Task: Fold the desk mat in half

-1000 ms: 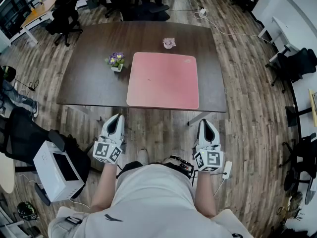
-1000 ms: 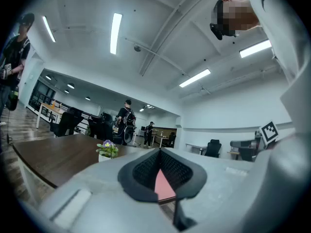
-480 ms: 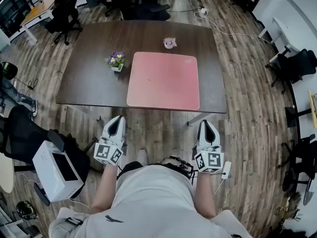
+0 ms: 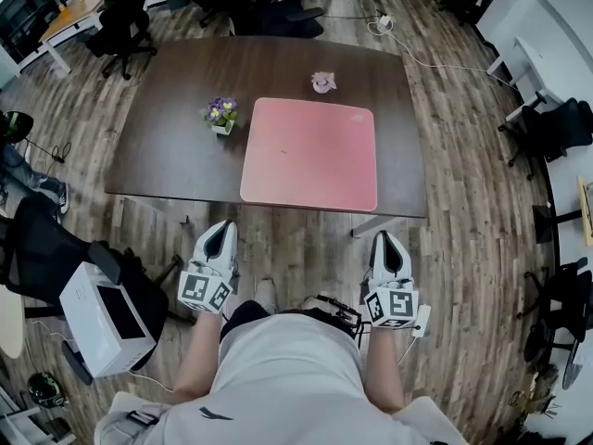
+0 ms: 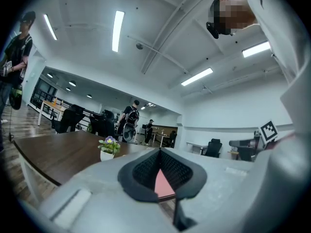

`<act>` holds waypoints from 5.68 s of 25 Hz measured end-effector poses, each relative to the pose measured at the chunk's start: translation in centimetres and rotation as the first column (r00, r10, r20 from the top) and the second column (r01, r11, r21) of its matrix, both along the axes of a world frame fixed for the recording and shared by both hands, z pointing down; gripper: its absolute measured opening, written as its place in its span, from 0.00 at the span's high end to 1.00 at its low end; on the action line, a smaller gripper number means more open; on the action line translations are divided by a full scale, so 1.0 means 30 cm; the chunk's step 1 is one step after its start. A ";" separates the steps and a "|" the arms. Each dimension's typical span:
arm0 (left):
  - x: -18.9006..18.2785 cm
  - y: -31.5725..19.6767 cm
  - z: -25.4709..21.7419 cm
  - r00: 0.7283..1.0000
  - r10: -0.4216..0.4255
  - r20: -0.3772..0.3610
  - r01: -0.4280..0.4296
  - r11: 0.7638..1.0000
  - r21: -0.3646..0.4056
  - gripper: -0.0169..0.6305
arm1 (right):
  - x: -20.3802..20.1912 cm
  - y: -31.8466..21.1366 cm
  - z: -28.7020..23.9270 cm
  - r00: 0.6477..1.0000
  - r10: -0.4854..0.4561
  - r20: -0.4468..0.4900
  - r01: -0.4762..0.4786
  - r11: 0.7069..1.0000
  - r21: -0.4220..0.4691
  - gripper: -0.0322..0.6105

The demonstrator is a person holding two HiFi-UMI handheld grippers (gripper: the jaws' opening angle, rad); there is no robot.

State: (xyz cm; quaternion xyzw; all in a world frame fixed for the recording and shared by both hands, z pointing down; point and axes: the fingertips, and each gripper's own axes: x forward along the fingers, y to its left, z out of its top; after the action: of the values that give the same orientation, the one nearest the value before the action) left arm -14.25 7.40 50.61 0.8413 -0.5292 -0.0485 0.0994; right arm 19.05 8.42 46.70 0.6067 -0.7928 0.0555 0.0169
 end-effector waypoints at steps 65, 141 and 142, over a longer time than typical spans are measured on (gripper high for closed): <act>0.079 -0.803 0.198 0.987 0.033 0.155 -0.022 0.997 -0.075 0.97 | 0.124 -0.826 0.274 0.993 -0.014 -0.113 -0.008 0.982 -0.191 0.92; -0.080 -0.582 0.198 0.981 -0.071 0.182 0.089 0.992 -0.094 0.97 | -0.673 -0.911 0.431 0.839 -0.435 0.327 0.538 0.574 -0.617 0.89; -0.096 -0.572 0.203 0.979 -0.083 0.184 0.102 0.990 -0.097 0.97 | -0.711 -0.918 0.458 0.840 -0.435 0.324 0.534 0.564 -0.629 0.89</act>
State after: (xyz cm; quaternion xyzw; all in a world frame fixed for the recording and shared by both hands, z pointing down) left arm -17.14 -9.74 56.70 0.8102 -0.5765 0.0510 0.0934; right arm -2.27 -19.13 60.45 0.3073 -0.8461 0.3834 0.2068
